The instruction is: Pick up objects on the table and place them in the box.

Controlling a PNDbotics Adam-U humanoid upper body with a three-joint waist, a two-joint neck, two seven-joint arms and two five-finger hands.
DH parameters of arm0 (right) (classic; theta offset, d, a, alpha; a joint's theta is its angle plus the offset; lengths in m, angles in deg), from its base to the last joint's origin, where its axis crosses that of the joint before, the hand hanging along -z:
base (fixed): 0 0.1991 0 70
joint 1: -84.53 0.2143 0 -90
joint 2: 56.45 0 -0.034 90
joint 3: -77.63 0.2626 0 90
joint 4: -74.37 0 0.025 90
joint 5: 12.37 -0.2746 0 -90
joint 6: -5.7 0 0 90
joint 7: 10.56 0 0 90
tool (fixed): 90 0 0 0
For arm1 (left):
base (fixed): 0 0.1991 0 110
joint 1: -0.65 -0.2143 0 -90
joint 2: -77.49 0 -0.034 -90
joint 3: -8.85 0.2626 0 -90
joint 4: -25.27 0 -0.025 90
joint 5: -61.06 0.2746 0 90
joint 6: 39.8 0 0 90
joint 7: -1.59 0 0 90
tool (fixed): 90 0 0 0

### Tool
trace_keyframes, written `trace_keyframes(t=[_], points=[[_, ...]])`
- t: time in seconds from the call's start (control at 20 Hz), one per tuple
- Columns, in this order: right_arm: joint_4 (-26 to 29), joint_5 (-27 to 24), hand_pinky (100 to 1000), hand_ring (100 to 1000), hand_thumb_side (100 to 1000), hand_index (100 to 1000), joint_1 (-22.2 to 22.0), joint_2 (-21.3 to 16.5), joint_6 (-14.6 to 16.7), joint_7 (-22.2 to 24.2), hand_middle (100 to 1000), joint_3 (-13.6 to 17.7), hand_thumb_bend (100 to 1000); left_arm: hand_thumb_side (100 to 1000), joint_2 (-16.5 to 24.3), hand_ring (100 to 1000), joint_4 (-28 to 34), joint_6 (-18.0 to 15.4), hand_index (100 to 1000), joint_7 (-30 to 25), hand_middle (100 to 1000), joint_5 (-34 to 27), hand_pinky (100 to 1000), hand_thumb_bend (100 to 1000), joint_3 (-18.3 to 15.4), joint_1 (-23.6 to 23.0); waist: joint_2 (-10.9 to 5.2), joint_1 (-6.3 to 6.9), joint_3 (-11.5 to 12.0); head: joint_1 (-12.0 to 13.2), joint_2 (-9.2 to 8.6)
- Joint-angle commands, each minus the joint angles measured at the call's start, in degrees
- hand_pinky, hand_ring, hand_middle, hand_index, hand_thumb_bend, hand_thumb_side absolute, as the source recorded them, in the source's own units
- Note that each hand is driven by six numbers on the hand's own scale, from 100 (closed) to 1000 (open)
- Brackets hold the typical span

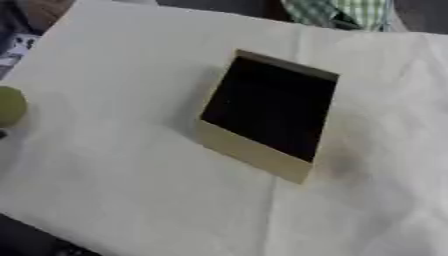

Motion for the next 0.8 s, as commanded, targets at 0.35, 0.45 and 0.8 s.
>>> trace_keyframes(t=[0.35, 0.45, 0.8], points=[[1.2, -0.45, 847, 808, 662, 803, 0.75, -0.73, 0.11, 0.36, 751, 0.02, 100, 428, 1.14, 844, -1.94, 0.56, 910, 3.08, 790, 3.42, 867, 667, 0.58, 3.73, -0.62, 0.13, -0.18, -0.05, -0.97], [1.2, -0.48, 848, 808, 663, 803, 0.8, -0.7, 0.12, 0.41, 751, -0.01, 100, 428, 0.84, 839, -2.55, 0.34, 907, 2.98, 784, 3.46, 862, 664, 0.79, 4.51, -0.54, 0.1, -0.21, 0.0, -0.99], [1.2, -0.54, 848, 808, 665, 803, 0.86, -0.59, 0.1, 0.48, 751, -0.01, 100, 301, 0.02, 742, -3.39, -0.37, 840, 3.17, 670, 3.74, 776, 645, 1.42, 5.71, -0.36, 0.0, -0.3, 0.37, -0.98]])
